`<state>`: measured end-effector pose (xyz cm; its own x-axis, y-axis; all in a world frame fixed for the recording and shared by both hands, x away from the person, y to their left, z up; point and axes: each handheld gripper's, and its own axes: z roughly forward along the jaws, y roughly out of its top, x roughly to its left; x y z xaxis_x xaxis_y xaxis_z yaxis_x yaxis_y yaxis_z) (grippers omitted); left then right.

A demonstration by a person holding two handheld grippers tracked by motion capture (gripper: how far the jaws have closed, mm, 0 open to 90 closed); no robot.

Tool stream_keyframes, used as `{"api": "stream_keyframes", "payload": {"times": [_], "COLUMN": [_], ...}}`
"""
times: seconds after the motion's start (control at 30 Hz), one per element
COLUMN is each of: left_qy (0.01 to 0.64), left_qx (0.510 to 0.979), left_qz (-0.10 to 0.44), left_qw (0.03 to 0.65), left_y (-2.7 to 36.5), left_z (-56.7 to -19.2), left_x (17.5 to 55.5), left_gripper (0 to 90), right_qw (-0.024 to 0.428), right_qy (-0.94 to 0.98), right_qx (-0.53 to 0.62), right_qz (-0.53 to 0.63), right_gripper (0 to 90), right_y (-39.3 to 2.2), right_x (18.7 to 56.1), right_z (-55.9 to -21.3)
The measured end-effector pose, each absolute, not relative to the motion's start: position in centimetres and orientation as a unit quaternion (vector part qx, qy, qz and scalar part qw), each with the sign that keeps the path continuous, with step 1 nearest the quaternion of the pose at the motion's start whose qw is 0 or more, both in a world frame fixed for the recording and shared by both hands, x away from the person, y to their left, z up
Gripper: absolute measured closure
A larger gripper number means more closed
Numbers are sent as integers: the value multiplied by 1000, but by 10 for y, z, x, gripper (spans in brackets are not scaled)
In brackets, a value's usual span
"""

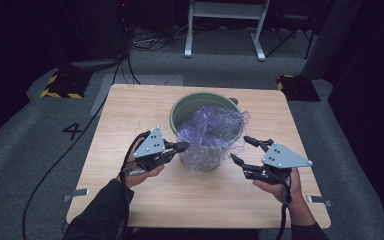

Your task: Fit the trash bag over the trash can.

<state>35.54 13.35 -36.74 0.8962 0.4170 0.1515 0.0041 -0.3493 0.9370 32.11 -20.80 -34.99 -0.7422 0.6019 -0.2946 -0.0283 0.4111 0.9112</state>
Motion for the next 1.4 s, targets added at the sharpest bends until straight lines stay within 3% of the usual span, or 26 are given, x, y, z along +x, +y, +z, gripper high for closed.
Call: {"api": "stream_keyframes", "payload": {"times": [0.27,0.4,0.8,0.83,1.17,1.4], "left_qy": [152,164,185,186,189,190], "left_qx": [801,801,809,808,806,808], "left_qz": [171,167,166,165,170,167], "left_qw": [553,551,533,534,534,532], "left_y": [141,146,153,153,154,151], "left_z": [-380,-386,-396,-397,-396,-400], "left_x": [363,368,375,375,374,377], "left_gripper": [898,898,897,897,897,897], "right_qw": [327,313,289,288,307,355], "right_qy": [803,812,817,815,769,733], "right_qx": [141,134,159,163,191,212], "right_qz": [478,475,473,475,527,540], "right_gripper": [745,892,900,886,416,305], "right_y": [-192,-193,-207,-208,-231,-232], "right_x": [321,321,326,327,313,308], "right_z": [-363,-369,-386,-387,-365,-333]}}
